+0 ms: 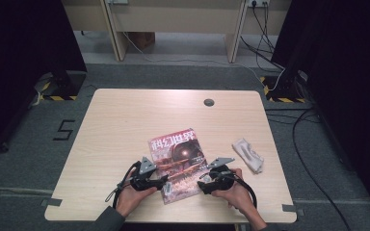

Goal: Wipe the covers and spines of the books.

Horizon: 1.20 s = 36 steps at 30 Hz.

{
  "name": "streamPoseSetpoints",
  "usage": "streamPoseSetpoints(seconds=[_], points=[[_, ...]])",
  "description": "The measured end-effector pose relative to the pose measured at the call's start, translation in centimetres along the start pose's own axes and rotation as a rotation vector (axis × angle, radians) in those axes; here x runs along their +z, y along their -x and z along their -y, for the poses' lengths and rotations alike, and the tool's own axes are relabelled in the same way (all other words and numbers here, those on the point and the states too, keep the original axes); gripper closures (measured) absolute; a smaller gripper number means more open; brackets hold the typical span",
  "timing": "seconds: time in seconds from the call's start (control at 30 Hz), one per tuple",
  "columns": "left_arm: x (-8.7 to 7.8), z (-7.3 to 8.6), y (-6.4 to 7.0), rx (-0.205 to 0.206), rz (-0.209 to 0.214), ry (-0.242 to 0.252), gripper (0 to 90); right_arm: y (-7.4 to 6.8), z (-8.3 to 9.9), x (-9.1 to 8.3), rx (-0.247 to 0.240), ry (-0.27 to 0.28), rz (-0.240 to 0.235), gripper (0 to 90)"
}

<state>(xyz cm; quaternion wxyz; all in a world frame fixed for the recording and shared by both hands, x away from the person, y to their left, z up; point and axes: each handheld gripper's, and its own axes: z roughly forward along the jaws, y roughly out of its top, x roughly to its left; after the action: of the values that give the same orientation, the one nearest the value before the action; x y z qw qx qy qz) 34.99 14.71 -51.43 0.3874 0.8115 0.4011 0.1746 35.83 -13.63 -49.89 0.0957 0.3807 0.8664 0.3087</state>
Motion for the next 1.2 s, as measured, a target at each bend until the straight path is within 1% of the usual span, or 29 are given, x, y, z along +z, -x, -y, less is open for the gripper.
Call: streamPoseSetpoints(seconds=[0.03,0.1,0.13,0.2,0.27,0.37,0.43,0.57,0.67,0.73,0.87,0.93,1.03,1.13,1.2], points=[[0.1,-0.1,0.0,-0.005,-0.004,-0.002,39.9,-0.1,0.0,-0.1,0.010,-0.007,-0.005,27.0],[0.4,-0.3,-0.3,-0.012,-0.006,0.002,40.5,-0.2,0.2,-0.1,-0.003,-0.006,-0.013,26.8],[0.5,-0.4,-0.4,-0.017,-0.007,0.007,40.8,-0.3,0.3,-0.2,0.003,-0.008,-0.012,26.6],[0.8,-0.6,-0.5,-0.020,-0.010,0.013,41.5,-0.5,0.5,-0.3,0.003,-0.008,-0.015,26.5],[1.1,-0.9,-0.7,-0.015,-0.012,0.008,41.9,-0.6,0.6,-0.4,-0.003,-0.008,-0.018,26.2],[1.7,-1.3,-1.0,-0.019,-0.015,0.016,42.5,-0.9,0.9,-0.6,0.001,-0.009,-0.026,26.2],[2.0,-1.6,-1.2,-0.023,-0.019,0.018,42.9,-1.2,1.0,-0.6,-0.007,-0.005,-0.024,25.9],[2.6,-2.0,-1.4,-0.030,-0.032,0.026,43.5,-1.5,1.2,-0.7,-0.008,-0.002,-0.029,25.8],[2.7,-2.1,-1.4,-0.035,-0.031,0.028,43.5,-1.6,1.3,-0.7,-0.028,-0.009,-0.025,25.3],[2.7,-2.1,-1.4,-0.037,-0.032,0.027,43.6,-1.7,1.3,-0.7,-0.032,-0.010,-0.019,25.2],[2.7,-2.0,-1.4,-0.049,-0.033,0.030,43.6,-1.6,1.3,-0.7,-0.043,-0.008,-0.022,25.2],[2.7,-2.0,-1.3,-0.042,-0.035,0.031,43.7,-1.7,1.3,-0.7,-0.047,-0.012,-0.018,25.2],[2.7,-1.9,-1.3,-0.046,-0.034,0.032,43.7,-1.7,1.3,-0.7,-0.046,-0.010,-0.020,25.2],[2.6,-1.9,-1.2,-0.034,-0.038,0.029,43.6,-1.6,1.3,-0.6,-0.051,-0.006,-0.021,25.2],[2.6,-1.9,-1.2,-0.041,-0.040,0.028,43.4,-1.4,1.3,-0.6,-0.049,-0.003,-0.027,25.2]])
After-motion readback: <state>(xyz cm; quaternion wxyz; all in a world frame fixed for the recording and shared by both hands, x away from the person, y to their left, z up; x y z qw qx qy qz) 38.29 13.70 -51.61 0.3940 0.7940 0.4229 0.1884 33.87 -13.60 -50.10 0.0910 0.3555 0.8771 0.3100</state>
